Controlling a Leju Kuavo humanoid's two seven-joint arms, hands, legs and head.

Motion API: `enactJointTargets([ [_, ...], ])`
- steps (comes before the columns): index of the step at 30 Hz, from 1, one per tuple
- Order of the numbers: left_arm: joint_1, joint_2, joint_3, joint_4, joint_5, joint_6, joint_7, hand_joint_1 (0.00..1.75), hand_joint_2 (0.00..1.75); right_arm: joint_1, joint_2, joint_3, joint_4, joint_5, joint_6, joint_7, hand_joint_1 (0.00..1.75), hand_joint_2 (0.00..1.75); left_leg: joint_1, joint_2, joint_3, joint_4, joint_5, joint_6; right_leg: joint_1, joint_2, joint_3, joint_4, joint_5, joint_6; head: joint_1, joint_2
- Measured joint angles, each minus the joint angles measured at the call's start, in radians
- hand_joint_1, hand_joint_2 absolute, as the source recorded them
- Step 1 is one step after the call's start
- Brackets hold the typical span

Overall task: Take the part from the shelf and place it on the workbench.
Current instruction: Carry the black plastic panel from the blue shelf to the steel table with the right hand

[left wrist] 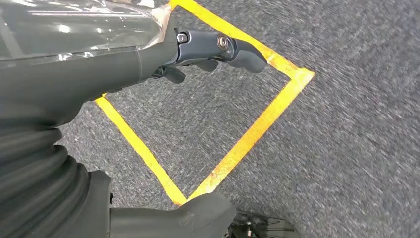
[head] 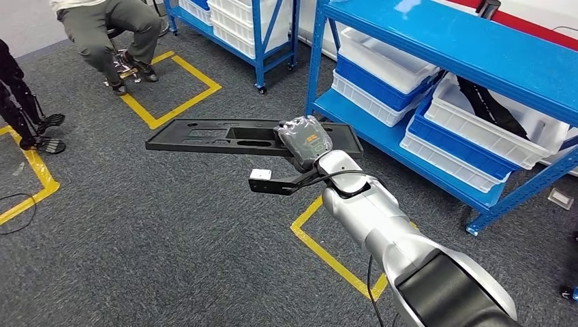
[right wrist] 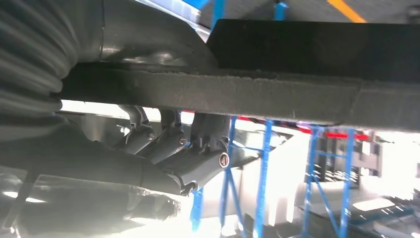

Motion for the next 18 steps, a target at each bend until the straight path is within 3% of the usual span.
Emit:
enactJointTargets([
  [2, -0.002, 0.004, 0.002, 0.0, 0.0, 0.0, 0.0, 0.0, 1.75, 0.004, 0.002, 0.001, 0.0, 0.0, 0.0, 0.0, 1.5, 1.75, 0.01, 0.029, -0.056, 0.124, -0.06, -0.016, -0.001, -0.024, -0.001, -0.001, 0.001, 0.0, -0.001, 0.0],
  [3, -0.001, 0.006, 0.002, 0.0, 0.0, 0.0, 0.001, 0.0, 1.75, 0.008, 0.002, 0.001, 0.0, 0.001, 0.0, 0.0, 1.5, 1.75, 0.017, 0.035, -0.073, 0.162, -0.071, -0.025, -0.003, -0.036, -0.003, 0.001, 0.0, 0.001, -0.001, 0.0],
  [4, -0.001, 0.009, 0.003, 0.0, 0.0, 0.0, 0.002, 0.0, 1.75, 0.011, 0.002, 0.002, 0.0, 0.001, 0.0, 0.001, 1.5, 1.75, 0.025, 0.041, -0.071, 0.165, -0.064, -0.036, -0.007, -0.048, -0.005, 0.005, -0.002, 0.005, -0.001, 0.0],
  [7, -0.002, 0.012, 0.003, 0.0, -0.001, -0.001, 0.008, 0.0, 1.75, 0.014, 0.005, 0.004, 0.0, 0.006, 0.0, 0.006, 1.5, 1.75, 0.044, 0.077, 0.019, 0.01, 0.002, -0.067, -0.019, -0.076, -0.021, 0.043, -0.024, 0.033, -0.004, 0.0],
  [9, -0.005, 0.011, 0.003, 0.0, -0.002, -0.001, 0.01, 0.0, 1.75, 0.013, 0.008, 0.005, 0.0, 0.009, 0.0, 0.01, 1.5, 1.75, 0.043, 0.085, 0.047, -0.046, 0.013, -0.059, -0.013, -0.088, -0.035, 0.074, -0.042, 0.053, -0.003, 0.0],
  [11, -0.006, 0.011, 0.003, 0.0, -0.003, -0.002, 0.011, 0.0, 1.75, 0.014, 0.011, 0.007, 0.0, 0.012, 0.0, 0.013, 1.5, 1.75, 0.034, 0.067, 0.039, -0.04, 0.012, -0.031, -0.007, -0.098, -0.039, 0.081, -0.046, 0.063, 0.002, 0.0],
  [13, -0.005, 0.011, 0.003, 0.0, -0.003, -0.002, 0.011, 0.0, 1.75, 0.016, 0.014, 0.009, 0.001, 0.014, 0.0, 0.018, 1.5, 1.75, 0.029, 0.052, 0.035, -0.043, 0.018, -0.012, -0.012, -0.084, -0.047, 0.094, -0.057, 0.07, 0.004, 0.0],
  [14, -0.005, 0.012, 0.003, 0.0, -0.003, -0.002, 0.011, 0.0, 1.75, 0.016, 0.014, 0.009, 0.001, 0.015, 0.0, 0.02, 1.5, 1.75, 0.028, 0.045, 0.034, -0.045, 0.021, -0.004, -0.017, -0.066, -0.061, 0.123, -0.075, 0.071, 0.004, 0.0],
  [16, -0.006, 0.014, 0.004, 0.0, -0.004, -0.002, 0.012, 0.0, 1.75, 0.018, 0.012, 0.01, 0.001, 0.016, 0.0, 0.023, 1.5, 1.75, 0.029, 0.029, 0.028, -0.048, 0.027, 0.006, -0.02, -0.025, -0.115, 0.239, -0.134, 0.067, 0.007, 0.0],
  [18, -0.005, 0.015, 0.004, 0.0, -0.005, -0.003, 0.012, 0.0, 1.75, 0.025, 0.009, 0.012, 0.002, 0.017, 0.0, 0.025, 1.5, 1.75, 0.027, 0.008, 0.021, -0.048, 0.031, 0.012, -0.019, -0.009, -0.17, 0.355, -0.175, 0.066, 0.009, 0.0],
])
